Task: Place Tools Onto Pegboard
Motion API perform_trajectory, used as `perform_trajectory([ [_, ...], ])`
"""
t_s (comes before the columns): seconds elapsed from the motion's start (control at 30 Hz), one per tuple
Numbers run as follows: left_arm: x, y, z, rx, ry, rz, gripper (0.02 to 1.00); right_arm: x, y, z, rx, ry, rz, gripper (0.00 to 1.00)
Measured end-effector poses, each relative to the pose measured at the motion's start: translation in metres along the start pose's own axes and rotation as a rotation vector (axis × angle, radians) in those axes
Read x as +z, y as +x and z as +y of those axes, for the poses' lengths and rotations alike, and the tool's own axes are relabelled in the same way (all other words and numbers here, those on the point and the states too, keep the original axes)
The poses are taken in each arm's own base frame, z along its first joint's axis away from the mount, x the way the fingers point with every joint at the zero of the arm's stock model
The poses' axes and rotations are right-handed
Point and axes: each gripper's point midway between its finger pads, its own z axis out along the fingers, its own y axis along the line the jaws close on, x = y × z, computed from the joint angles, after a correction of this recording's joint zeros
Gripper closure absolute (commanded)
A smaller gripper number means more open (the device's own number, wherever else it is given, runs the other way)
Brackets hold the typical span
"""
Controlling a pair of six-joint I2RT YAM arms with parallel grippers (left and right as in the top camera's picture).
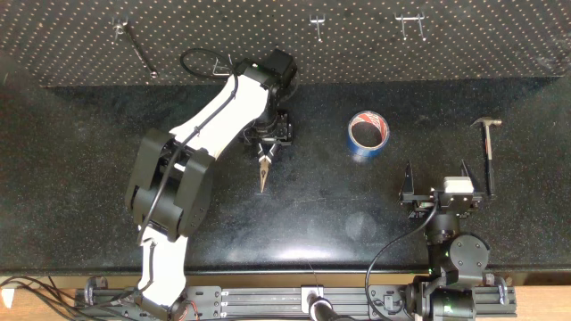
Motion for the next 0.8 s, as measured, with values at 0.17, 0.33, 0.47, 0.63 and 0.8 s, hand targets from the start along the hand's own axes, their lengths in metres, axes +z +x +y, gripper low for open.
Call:
perform_trajectory([
  [0.17,0.0,-0.0001,-0.0002,0.0,0.0,-0.001,0.446,0.0,0.0,-0.0001,0.0,0.0,0.0,0.025],
  [0.33,-0.0003,-0.0015,-0.0009,-0.006,0.003,-0.006,0.557,0.0,0.0,0.0,0.0,0.0,0.0,0.025],
  [0.47,-0.0005,-0.0017,-0.001,-0.006,0.003,-0.007,0.603,0.0,0.0,0.0,0.0,0.0,0.0,0.025],
  [0.63,-0.0005,-0.0018,-0.0008,-0.007,0.003,-0.007,0.836,0.0,0.0,0.0,0.0,0.0,0.0,0.025],
  [0.8,-0.0005,-0.0017,-0.001,-0.006,0.003,-0.007,0.989,0.0,0.0,-0.0001,0.0,0.0,0.0,0.025],
])
